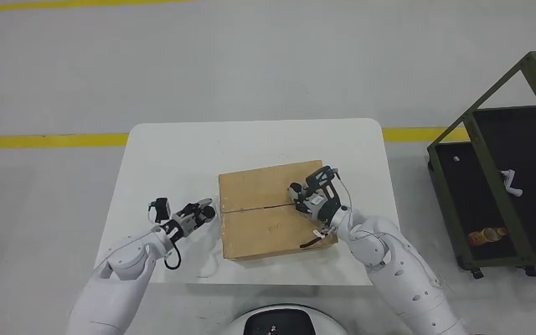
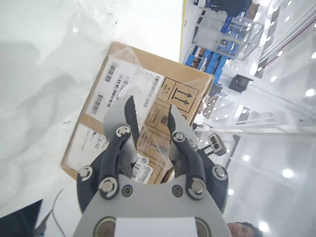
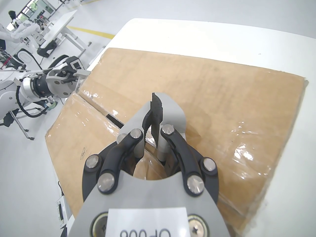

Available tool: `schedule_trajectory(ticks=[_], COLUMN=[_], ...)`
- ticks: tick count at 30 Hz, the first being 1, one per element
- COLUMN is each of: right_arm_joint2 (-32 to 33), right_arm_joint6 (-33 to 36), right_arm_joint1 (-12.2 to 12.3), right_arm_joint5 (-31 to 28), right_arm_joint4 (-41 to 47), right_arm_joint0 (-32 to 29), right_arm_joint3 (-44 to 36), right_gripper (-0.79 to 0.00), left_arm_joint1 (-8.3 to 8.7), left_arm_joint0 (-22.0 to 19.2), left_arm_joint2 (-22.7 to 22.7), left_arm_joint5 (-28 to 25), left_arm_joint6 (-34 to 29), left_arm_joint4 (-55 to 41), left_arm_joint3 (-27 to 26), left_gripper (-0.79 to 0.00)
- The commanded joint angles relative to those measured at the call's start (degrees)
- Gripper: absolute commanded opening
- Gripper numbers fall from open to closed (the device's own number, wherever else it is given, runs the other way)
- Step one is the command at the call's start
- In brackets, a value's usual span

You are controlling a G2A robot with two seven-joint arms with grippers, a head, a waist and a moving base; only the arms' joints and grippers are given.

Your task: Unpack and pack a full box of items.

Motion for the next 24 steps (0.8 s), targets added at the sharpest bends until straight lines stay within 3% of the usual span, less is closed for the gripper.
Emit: schedule_trajectory(ticks=[1, 5, 13, 14, 16, 24], right_arm_joint2=[0.06, 0.19, 0.43, 0.46, 0.52, 0.78], right_arm_joint6=[0.07, 0.12, 0.35, 0.38, 0.35, 0.79], right_arm_joint1=[-0.01, -0.01, -0.02, -0.02, -0.03, -0.03], right_arm_joint5=[0.01, -0.03, -0.18, -0.18, -0.21, -0.41], right_arm_joint4=[0.01, -0.06, -0.09, -0.1, -0.01, -0.04], right_arm_joint0=[-0.06, -0.24, -0.67, -0.71, -0.79, -0.9], right_arm_joint3=[-0.08, -0.25, -0.57, -0.6, -0.64, -0.59], right_gripper=[-0.785, -0.785, -0.785, -0.785, -0.785, -0.785], left_arm_joint1=[-0.03, -0.13, -0.04, 0.02, 0.17, 0.9], left_arm_joint0=[0.03, 0.14, 0.83, 0.94, 1.26, 2.84], left_arm_joint2=[-0.28, -0.54, -1.6, -1.81, -2.41, -4.49], left_arm_joint5=[0.13, -0.01, -0.66, -0.73, -0.72, 1.15], left_arm_joint6=[-0.07, -0.6, -1.41, -1.48, -1.76, -4.53], left_arm_joint4=[-0.73, -1.64, -1.55, -1.16, -0.64, 1.84], left_arm_joint3=[0.26, -0.15, -2.23, -2.37, -2.66, -4.07], left_gripper=[-0.64, -0.785, -0.785, -0.413, 0.0, 0.0])
